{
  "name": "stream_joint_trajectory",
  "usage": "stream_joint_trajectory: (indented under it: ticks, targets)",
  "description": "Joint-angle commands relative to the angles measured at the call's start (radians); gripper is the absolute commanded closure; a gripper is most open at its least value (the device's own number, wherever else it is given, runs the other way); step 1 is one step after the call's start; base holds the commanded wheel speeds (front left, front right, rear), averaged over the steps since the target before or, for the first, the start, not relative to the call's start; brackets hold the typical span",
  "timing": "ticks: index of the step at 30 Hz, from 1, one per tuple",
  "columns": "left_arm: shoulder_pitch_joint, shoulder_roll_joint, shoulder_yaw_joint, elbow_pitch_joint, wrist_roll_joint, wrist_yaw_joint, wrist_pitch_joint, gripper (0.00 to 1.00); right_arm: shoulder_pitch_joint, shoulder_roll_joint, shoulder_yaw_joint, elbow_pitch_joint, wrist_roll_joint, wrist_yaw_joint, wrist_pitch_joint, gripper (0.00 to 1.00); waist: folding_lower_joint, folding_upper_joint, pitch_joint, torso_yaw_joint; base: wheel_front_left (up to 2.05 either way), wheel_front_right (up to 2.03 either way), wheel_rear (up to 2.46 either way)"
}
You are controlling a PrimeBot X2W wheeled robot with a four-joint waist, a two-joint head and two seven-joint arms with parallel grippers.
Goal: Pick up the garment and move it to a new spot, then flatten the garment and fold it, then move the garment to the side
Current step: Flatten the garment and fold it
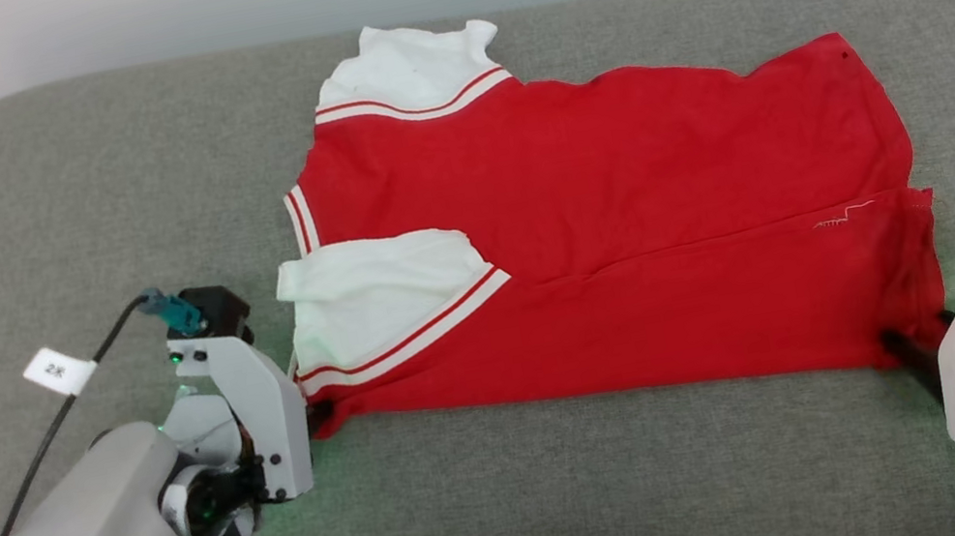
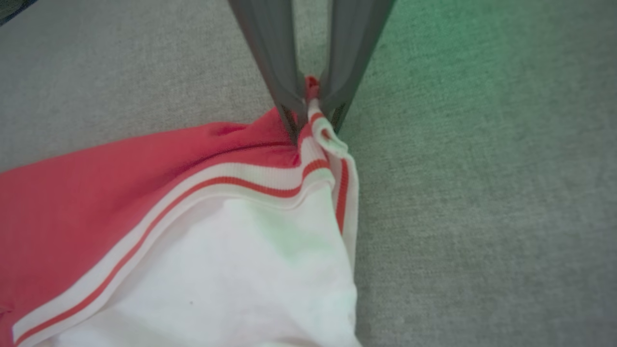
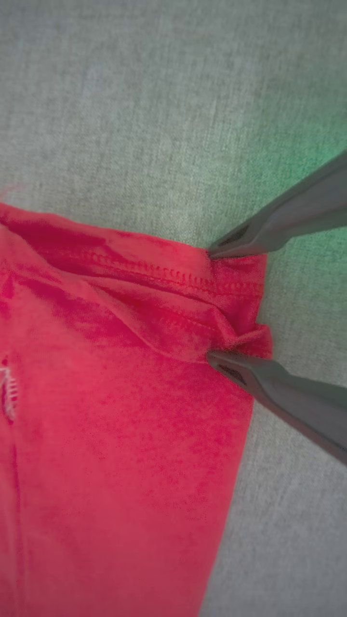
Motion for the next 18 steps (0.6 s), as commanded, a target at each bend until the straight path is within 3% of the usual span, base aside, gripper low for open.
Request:
stream_joint_trajectory:
  ticks: [1, 12, 18]
  targets:
    - [0.045, -0.043, -0.032, 0.007, -0.001, -0.015, 0.014, 1.00, 0.017, 0.004, 0.034, 0.057, -0.001, -0.001, 0.034, 1.00, 0.0000, 0.0000, 0.001, 0.004, 0.00, 0.00, 0.00]
    - [0.031, 0.004, -0.020, 0.006, -0.025, -0.041, 0.045, 1.00, -0.021, -0.068, 0.027, 0.057, 0.030, -0.002, 0.048, 1.00, 0.0000, 0.0000, -0.015, 0.006, 0.00, 0.00, 0.00]
    - [0.026, 0.066, -0.016, -0.056, -0.027, -0.017, 0.078, 1.00, 0.008, -0.107, 0.040, 0.004, 0.062, -0.002, 0.073, 1.00, 0.0000, 0.0000, -0.041, 0.007, 0.00, 0.00, 0.00]
